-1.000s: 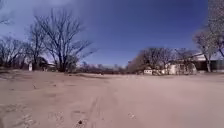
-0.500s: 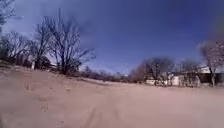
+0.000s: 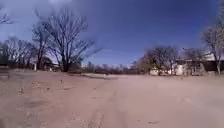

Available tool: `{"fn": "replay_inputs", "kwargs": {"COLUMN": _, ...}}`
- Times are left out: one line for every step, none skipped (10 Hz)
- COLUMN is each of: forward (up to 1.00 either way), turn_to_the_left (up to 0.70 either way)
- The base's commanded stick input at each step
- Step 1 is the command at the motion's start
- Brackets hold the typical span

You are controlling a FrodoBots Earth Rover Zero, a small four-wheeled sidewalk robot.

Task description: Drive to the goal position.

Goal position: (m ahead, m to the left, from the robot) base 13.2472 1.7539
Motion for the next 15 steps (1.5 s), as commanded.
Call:
{"fn": "replay_inputs", "kwargs": {"forward": 1.00, "turn_to_the_left": 0.00}}
{"fn": "replay_inputs", "kwargs": {"forward": 1.00, "turn_to_the_left": 0.00}}
{"fn": "replay_inputs", "kwargs": {"forward": 1.00, "turn_to_the_left": 0.00}}
{"fn": "replay_inputs", "kwargs": {"forward": 1.00, "turn_to_the_left": 0.00}}
{"fn": "replay_inputs", "kwargs": {"forward": 1.00, "turn_to_the_left": 0.00}}
{"fn": "replay_inputs", "kwargs": {"forward": 1.00, "turn_to_the_left": 0.00}}
{"fn": "replay_inputs", "kwargs": {"forward": 1.00, "turn_to_the_left": 0.00}}
{"fn": "replay_inputs", "kwargs": {"forward": 1.00, "turn_to_the_left": 0.00}}
{"fn": "replay_inputs", "kwargs": {"forward": 1.00, "turn_to_the_left": 0.00}}
{"fn": "replay_inputs", "kwargs": {"forward": 1.00, "turn_to_the_left": 0.00}}
{"fn": "replay_inputs", "kwargs": {"forward": 1.00, "turn_to_the_left": 0.00}}
{"fn": "replay_inputs", "kwargs": {"forward": 1.00, "turn_to_the_left": 0.00}}
{"fn": "replay_inputs", "kwargs": {"forward": 1.00, "turn_to_the_left": 0.00}}
{"fn": "replay_inputs", "kwargs": {"forward": 1.00, "turn_to_the_left": 0.00}}
{"fn": "replay_inputs", "kwargs": {"forward": 1.00, "turn_to_the_left": 0.00}}
